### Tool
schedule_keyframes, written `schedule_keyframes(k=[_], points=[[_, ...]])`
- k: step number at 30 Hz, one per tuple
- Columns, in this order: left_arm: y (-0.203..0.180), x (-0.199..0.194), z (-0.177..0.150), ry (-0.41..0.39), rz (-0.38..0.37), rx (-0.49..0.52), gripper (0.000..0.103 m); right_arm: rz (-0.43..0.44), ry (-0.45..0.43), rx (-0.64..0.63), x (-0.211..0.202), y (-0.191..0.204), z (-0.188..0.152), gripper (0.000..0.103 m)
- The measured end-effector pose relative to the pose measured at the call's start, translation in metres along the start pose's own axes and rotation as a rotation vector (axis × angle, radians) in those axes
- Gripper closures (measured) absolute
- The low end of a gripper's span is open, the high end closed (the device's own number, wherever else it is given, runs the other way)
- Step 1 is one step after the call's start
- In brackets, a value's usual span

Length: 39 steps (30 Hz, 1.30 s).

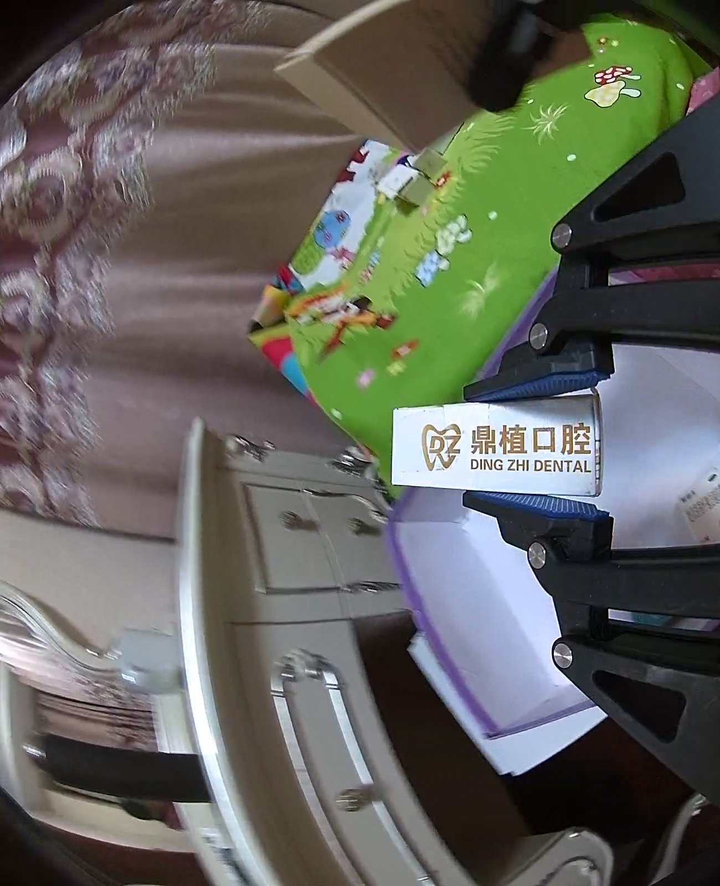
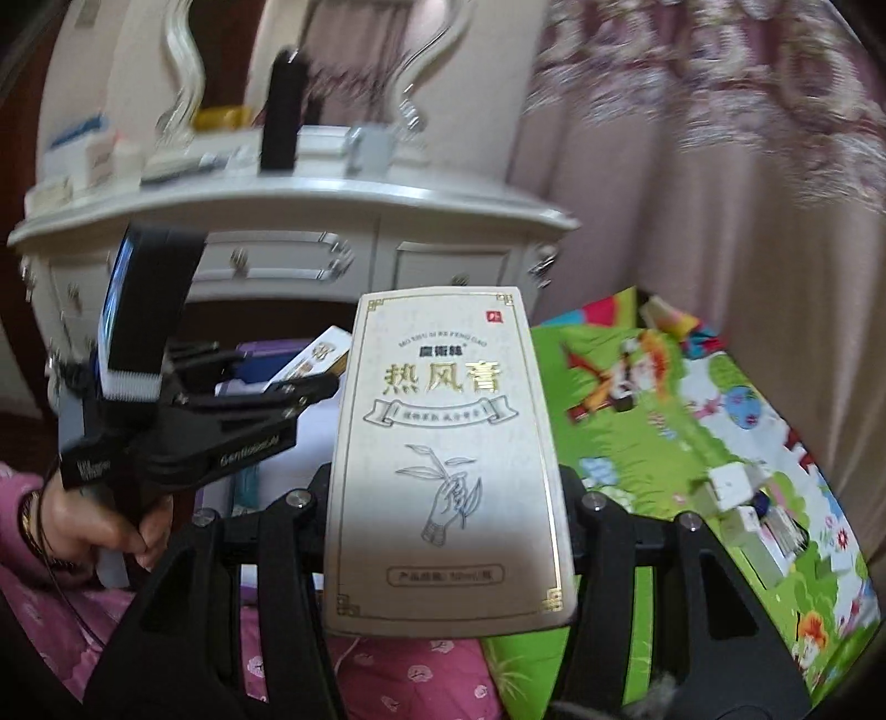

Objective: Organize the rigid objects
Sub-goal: 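Carry the dental box and beige box over the storage box with both tools, then open both tools to drop the boxes into the storage box, then move both tools back over the boxes on the mat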

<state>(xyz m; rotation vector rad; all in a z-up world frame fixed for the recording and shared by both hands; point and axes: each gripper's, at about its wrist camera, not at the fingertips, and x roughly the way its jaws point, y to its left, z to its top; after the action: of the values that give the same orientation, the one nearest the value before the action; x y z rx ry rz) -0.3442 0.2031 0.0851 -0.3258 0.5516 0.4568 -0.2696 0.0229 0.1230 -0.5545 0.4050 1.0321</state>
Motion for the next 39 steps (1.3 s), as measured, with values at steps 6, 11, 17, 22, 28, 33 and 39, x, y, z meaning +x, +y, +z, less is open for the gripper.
schedule_keyframes(k=[6, 11, 17, 22, 28, 33, 39], points=[[0.027, 0.028, -0.013, 0.124, 0.026, -0.061, 0.071, 0.101, 0.136, -0.079, 0.052, 0.022, -0.005, 0.047], [0.046, 0.051, -0.021, 0.221, 0.071, -0.062, 0.071, 0.158, 0.240, -0.131, 0.094, 0.040, -0.019, 0.047], [0.069, 0.074, -0.026, 0.328, 0.126, -0.084, 0.071, 0.210, 0.312, -0.139, 0.123, 0.051, -0.037, 0.047], [0.082, 0.090, -0.031, 0.423, 0.164, -0.108, 0.066, 0.281, 0.334, -0.090, 0.140, 0.049, -0.045, 0.047], [0.083, 0.096, -0.030, 0.461, 0.220, -0.154, 0.016, 0.303, 0.310, 0.052, 0.132, 0.027, -0.052, 0.026], [0.059, 0.096, -0.022, 0.448, 0.216, -0.086, 0.016, 0.243, 0.246, 0.181, 0.107, -0.024, -0.057, 0.023], [-0.011, 0.097, -0.009, 0.382, 0.088, 0.040, 0.016, 0.003, 0.215, 0.328, 0.064, -0.109, -0.096, 0.016]])
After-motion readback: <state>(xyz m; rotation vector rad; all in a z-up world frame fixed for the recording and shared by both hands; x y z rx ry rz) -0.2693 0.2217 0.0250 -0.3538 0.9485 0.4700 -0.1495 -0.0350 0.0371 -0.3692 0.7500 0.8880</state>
